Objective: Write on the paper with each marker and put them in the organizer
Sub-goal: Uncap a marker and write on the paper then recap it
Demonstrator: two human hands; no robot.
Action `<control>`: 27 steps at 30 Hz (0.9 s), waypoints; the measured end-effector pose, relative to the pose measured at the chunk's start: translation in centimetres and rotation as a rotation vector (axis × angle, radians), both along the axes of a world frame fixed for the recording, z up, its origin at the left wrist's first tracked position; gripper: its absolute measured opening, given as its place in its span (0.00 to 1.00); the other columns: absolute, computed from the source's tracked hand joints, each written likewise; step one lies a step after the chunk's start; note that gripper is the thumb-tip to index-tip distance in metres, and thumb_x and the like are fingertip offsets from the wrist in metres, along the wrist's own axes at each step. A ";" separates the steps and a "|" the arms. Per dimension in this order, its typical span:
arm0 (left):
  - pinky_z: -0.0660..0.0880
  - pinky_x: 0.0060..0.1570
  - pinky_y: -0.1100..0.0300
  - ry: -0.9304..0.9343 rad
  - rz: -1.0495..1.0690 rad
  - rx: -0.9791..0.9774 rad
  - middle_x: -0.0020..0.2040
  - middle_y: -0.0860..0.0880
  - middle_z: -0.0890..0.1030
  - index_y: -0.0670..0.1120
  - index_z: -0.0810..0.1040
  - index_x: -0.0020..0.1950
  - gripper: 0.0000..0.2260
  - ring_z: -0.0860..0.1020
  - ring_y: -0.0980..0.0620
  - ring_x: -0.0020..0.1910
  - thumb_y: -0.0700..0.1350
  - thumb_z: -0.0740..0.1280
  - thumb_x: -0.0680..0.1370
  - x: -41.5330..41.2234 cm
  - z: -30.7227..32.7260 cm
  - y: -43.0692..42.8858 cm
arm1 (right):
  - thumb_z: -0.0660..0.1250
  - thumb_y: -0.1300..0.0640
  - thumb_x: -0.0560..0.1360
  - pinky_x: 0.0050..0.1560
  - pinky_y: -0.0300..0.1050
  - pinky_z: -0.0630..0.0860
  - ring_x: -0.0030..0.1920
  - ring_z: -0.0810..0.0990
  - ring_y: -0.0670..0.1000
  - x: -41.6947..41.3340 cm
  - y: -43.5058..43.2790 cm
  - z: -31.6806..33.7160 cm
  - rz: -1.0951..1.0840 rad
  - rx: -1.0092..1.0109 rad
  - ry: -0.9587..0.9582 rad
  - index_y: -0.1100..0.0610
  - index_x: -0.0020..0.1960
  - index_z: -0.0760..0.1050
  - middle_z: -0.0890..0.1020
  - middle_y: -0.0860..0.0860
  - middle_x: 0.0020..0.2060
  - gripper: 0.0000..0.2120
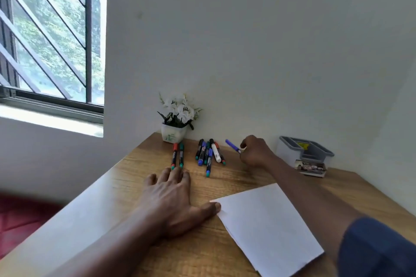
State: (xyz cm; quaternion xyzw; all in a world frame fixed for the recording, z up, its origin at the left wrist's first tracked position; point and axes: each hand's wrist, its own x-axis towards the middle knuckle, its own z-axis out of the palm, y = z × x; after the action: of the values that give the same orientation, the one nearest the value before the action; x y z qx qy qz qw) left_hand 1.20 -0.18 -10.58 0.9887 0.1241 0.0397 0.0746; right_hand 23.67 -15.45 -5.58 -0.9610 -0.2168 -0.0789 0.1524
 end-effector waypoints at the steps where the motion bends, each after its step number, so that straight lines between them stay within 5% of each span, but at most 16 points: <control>1: 0.48 0.79 0.42 -0.008 -0.001 0.001 0.84 0.48 0.49 0.49 0.49 0.83 0.54 0.48 0.48 0.82 0.82 0.46 0.67 0.0 0.0 0.0 | 0.67 0.63 0.76 0.52 0.45 0.75 0.56 0.80 0.57 -0.6 -0.7 0.2 0.023 0.040 -0.047 0.61 0.62 0.79 0.80 0.59 0.58 0.15; 5: 0.52 0.77 0.44 -0.061 -0.020 -0.035 0.83 0.50 0.54 0.51 0.54 0.83 0.53 0.53 0.48 0.81 0.83 0.47 0.66 -0.2 0.2 -0.1 | 0.64 0.60 0.78 0.49 0.46 0.76 0.50 0.81 0.52 -5.5 -3.3 0.1 0.140 0.172 -0.203 0.53 0.57 0.83 0.81 0.53 0.50 0.12; 9: 0.59 0.75 0.46 -0.252 -0.073 -0.156 0.81 0.54 0.57 0.58 0.54 0.81 0.45 0.60 0.51 0.78 0.79 0.55 0.70 -0.6 0.7 -0.1 | 0.67 0.49 0.79 0.36 0.40 0.71 0.35 0.77 0.43 -11.8 -5.2 -1.2 0.313 0.301 -0.199 0.44 0.48 0.81 0.80 0.43 0.34 0.05; 13: 0.73 0.66 0.53 -0.585 -0.225 -0.263 0.73 0.59 0.69 0.60 0.63 0.77 0.31 0.70 0.57 0.70 0.65 0.67 0.77 -0.8 0.6 -0.4 | 0.59 0.46 0.80 0.39 0.44 0.73 0.40 0.79 0.45 -14.3 -5.7 -2.5 0.454 0.229 -0.259 0.48 0.55 0.81 0.83 0.45 0.41 0.13; 18: 0.79 0.46 0.58 -0.702 -0.427 -0.240 0.58 0.60 0.81 0.56 0.78 0.67 0.15 0.79 0.61 0.55 0.50 0.70 0.79 -0.7 0.5 -2.0 | 0.63 0.53 0.82 0.51 0.37 0.74 0.53 0.81 0.49 -14.7 -5.7 -3.1 0.567 0.101 -0.313 0.51 0.67 0.76 0.84 0.48 0.57 0.15; 21: 0.78 0.43 0.59 -0.735 -0.467 -0.249 0.51 0.59 0.83 0.53 0.83 0.60 0.10 0.80 0.59 0.49 0.45 0.70 0.80 -0.4 0.6 -2.4 | 0.61 0.48 0.83 0.42 0.33 0.68 0.48 0.81 0.49 -15.0 -6.0 -3.3 0.566 0.103 -0.345 0.49 0.67 0.76 0.85 0.47 0.52 0.15; 27: 0.78 0.41 0.58 -0.765 -0.450 -0.371 0.49 0.60 0.85 0.54 0.85 0.57 0.10 0.83 0.56 0.47 0.42 0.72 0.79 -0.7 0.7 -2.2 | 0.53 0.37 0.81 0.33 0.45 0.72 0.35 0.77 0.45 -15.1 -6.3 -3.2 0.480 0.130 -0.373 0.42 0.64 0.78 0.85 0.45 0.39 0.21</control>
State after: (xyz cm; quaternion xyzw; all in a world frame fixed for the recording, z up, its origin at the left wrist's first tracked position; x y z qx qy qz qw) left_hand 0.54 -2.34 -9.85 0.8754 -0.1244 0.3606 0.2969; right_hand 8.59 -21.74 -8.75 -0.8396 -0.4560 -0.2294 0.1855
